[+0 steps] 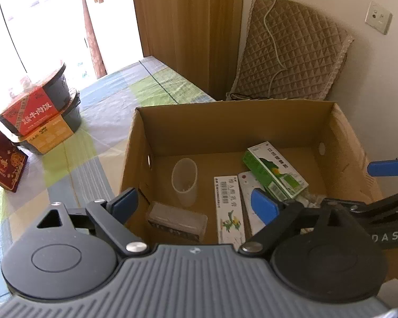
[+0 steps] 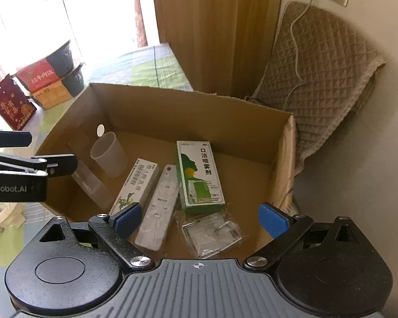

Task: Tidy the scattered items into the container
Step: 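Withdraw both tools from the cardboard box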

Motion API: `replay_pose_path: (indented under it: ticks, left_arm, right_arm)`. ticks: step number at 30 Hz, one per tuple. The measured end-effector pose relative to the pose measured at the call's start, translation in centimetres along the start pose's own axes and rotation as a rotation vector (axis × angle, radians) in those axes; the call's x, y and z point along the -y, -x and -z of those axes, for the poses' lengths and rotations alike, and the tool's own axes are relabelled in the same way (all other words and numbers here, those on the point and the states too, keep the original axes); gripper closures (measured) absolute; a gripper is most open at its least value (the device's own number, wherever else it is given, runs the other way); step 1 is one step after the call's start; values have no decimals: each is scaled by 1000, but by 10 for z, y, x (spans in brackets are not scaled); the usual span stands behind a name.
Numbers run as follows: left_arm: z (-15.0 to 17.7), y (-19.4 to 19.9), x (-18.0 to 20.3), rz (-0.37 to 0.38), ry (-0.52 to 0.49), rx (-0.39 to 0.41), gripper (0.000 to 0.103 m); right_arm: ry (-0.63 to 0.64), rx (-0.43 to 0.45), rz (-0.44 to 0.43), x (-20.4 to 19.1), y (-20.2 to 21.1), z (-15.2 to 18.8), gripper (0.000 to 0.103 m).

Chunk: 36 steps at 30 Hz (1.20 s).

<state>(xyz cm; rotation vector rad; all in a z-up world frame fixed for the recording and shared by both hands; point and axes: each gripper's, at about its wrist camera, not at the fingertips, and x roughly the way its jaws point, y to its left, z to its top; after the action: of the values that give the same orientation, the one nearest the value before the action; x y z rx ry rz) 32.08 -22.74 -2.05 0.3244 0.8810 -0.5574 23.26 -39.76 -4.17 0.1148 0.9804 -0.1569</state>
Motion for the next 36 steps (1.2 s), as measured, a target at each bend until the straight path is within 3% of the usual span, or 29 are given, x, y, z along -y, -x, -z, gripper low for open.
replay_pose_path:
  ticks: [10, 22, 36]
  left_arm:
    - [24, 55, 17, -11, 17, 50, 9]
    - [72, 107, 15, 15, 130, 36, 8]
    - [116, 146, 5, -15, 210, 41, 8]
  right_arm:
    - [31, 120, 71, -18, 50, 24, 3]
    - [-24, 106, 13, -40, 89, 67, 3]
    - [7, 83, -43, -65, 108, 108, 3]
